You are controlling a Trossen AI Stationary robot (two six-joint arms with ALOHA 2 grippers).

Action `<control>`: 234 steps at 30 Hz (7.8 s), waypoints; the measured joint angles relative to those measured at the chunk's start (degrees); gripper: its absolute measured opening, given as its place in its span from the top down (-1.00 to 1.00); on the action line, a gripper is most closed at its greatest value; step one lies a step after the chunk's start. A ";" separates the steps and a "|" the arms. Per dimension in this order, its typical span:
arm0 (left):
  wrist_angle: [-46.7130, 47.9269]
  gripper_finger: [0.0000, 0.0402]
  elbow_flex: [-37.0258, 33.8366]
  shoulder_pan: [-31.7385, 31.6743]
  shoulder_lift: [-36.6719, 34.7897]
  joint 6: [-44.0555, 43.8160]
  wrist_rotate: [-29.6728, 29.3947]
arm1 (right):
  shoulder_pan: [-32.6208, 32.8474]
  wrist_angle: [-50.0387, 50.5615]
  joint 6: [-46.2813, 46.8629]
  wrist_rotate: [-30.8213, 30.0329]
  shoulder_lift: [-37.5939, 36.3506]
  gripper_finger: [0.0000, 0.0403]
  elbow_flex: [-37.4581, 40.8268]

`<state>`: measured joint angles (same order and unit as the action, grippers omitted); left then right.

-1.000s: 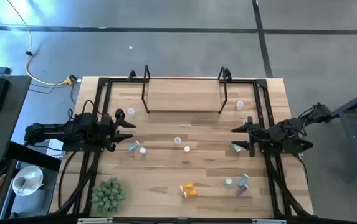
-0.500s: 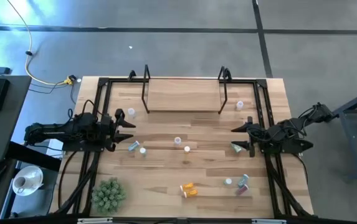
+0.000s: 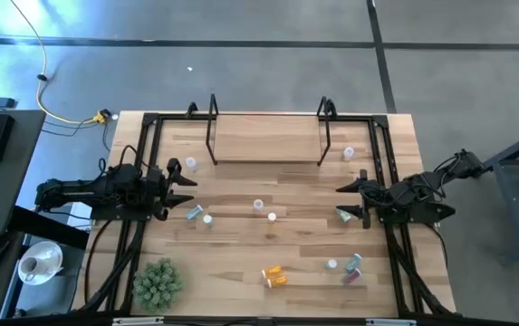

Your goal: Pick and place medicine bottles onto shelf by color

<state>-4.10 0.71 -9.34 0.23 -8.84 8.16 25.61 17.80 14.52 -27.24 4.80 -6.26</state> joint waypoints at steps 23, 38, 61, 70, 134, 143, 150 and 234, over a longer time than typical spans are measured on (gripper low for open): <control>0.00 0.02 0.00 0.00 0.00 0.00 0.00 | -0.02 -0.02 0.00 -0.02 0.00 -0.29 0.00; 0.00 0.02 0.00 0.00 0.02 0.00 0.00 | 0.00 0.00 0.00 -0.02 0.00 -0.29 0.00; 0.00 0.02 0.00 0.00 0.00 0.00 0.00 | -0.02 -0.02 -0.02 -0.02 0.00 -0.29 0.00; 0.00 0.02 0.00 0.00 0.02 0.00 -0.06 | 0.00 -0.02 -0.02 0.00 0.02 -0.29 0.00; 11.01 0.02 27.72 0.01 26.87 -13.40 -3.27 | -0.02 0.00 -0.01 -0.02 0.01 -0.29 0.00; 11.88 0.02 28.79 4.02 33.97 -15.20 -5.36 | -0.02 -0.02 -0.02 -0.02 0.00 -0.29 0.00; 10.74 0.02 33.67 10.45 34.27 -12.44 -10.85 | -0.02 0.00 0.00 -0.02 0.00 -0.29 0.00; 41.61 0.02 42.14 33.09 81.43 -62.99 -37.04 | 0.00 1.25 -0.01 -0.01 0.00 -0.29 -0.02</control>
<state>37.52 42.85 23.74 81.65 -71.83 -28.88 25.61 19.05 14.51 -27.26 4.80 -6.28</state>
